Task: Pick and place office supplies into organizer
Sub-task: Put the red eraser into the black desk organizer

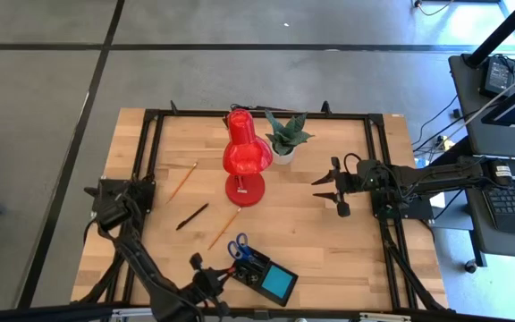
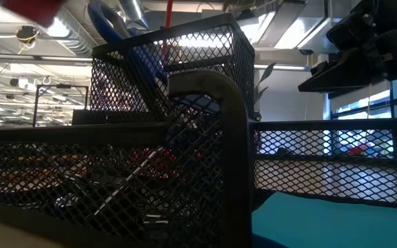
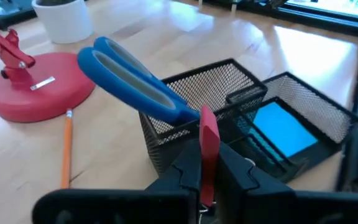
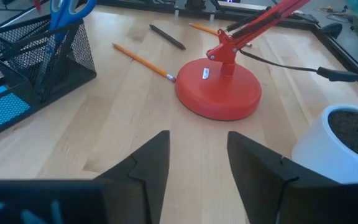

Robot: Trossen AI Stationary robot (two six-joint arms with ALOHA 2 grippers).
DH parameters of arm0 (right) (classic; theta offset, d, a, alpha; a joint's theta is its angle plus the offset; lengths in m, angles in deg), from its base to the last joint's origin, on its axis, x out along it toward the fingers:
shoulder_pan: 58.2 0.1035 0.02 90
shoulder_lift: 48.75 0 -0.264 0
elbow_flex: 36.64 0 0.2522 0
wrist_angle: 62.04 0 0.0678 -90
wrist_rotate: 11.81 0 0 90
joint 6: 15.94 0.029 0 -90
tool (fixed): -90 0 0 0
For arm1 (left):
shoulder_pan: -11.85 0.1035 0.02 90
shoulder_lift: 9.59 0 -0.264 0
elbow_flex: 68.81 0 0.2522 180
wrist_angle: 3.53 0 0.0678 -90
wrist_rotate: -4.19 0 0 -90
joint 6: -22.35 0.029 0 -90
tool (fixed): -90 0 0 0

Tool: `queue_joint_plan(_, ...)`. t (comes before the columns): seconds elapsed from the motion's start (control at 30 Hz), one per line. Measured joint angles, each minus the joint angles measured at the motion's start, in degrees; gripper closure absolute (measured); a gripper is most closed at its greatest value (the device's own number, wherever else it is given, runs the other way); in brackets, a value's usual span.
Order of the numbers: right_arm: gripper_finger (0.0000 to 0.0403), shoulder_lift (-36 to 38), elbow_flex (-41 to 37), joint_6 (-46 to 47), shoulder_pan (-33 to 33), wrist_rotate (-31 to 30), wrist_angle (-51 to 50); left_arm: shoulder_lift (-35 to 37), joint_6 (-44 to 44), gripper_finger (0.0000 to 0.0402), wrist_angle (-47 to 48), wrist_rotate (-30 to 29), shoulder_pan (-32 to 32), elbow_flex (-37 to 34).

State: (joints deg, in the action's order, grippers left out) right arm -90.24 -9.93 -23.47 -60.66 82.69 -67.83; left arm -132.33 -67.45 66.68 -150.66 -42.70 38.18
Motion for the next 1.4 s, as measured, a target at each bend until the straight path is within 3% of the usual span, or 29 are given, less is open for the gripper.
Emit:
queue_joint_plan(0.27, 0.0238, 0.0, 0.0, -0.1, 0.0, 0.0, 1.1, -3.4, 2.0, 0.0387, -3.3, -5.6, -0.2, 0.0)
queue_joint_plan(0.57, 0.0238, 0.0, 0.0, -0.2, 0.0, 0.0, 1.7, -6.0, 1.7, 0.0387, -7.0, -5.7, 1.3, 0.0)
queue_joint_plan(0.9, 0.0238, 0.0, 0.0, -0.2, 0.0, 0.0, 1.4, -8.2, 0.6, 0.0386, -8.3, 4.0, 4.0, 0.0)
queue_joint_plan(1.07, 0.0238, 0.0, 0.0, -0.1, 0.0, 0.0, 1.4, -8.2, 1.2, 0.0381, -8.5, 6.0, 4.9, 0.0)
queue_joint_plan(1.4, 0.0238, 0.0, 0.0, -0.1, 0.0, 0.0, 1.3, -8.2, 0.3, 0.0316, -8.7, 7.2, 5.2, 0.0)
